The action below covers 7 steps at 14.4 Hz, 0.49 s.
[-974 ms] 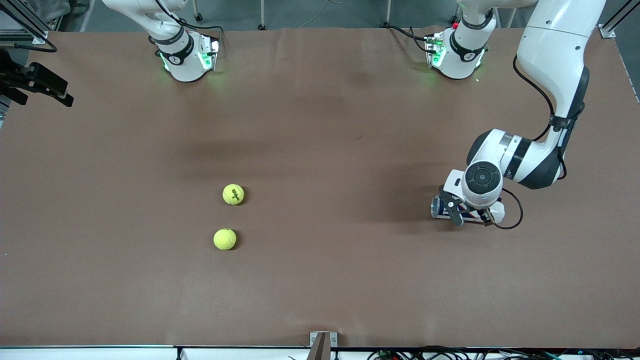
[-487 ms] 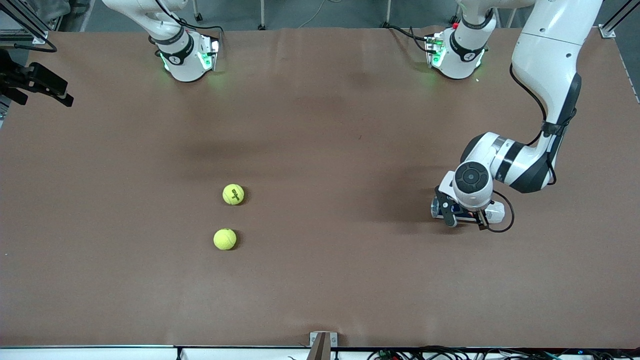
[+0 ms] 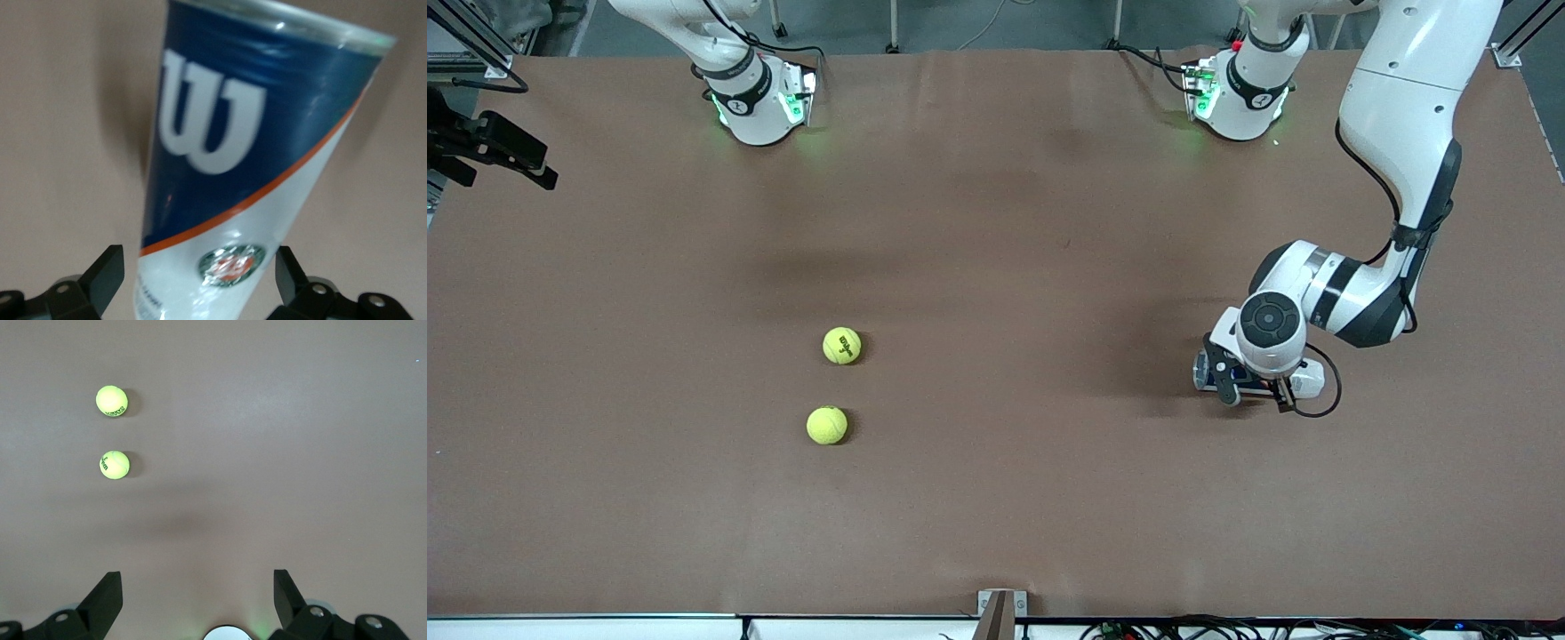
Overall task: Insert tennis ball vertically with right arm
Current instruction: 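Grasp the ball can with the left gripper and tilt it upright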
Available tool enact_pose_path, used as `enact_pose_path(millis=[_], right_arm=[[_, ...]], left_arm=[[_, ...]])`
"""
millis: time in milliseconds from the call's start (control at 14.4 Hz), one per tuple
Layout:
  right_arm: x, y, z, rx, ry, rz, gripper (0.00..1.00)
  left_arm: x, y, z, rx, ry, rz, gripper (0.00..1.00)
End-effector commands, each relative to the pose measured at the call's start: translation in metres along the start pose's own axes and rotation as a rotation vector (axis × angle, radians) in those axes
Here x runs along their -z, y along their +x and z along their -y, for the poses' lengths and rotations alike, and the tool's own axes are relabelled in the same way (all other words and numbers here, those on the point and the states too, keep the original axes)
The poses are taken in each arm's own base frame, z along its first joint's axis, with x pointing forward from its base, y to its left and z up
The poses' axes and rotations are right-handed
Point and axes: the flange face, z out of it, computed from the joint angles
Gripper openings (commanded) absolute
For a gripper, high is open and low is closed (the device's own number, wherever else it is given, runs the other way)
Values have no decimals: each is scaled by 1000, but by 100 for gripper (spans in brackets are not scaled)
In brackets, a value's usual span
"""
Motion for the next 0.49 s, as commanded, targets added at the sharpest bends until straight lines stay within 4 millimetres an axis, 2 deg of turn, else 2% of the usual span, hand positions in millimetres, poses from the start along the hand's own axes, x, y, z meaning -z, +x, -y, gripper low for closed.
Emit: enact_pose_path(millis=[0,278,348,417], right_arm=[[2,-4,-1,-13,-8,-1,100],[2,-4,0,-11,-8,-1,100],[2,-4,0,-11,-8,-1,100],[2,-4,0,-11,-8,-1,100]], left_arm=[[-8,6,0,-29,24,-21,100],[-22,6,1,-25,29,-52,99],[-22,7,0,-26,28,-55,97],[-22,6,1,-28,29,-53,90]])
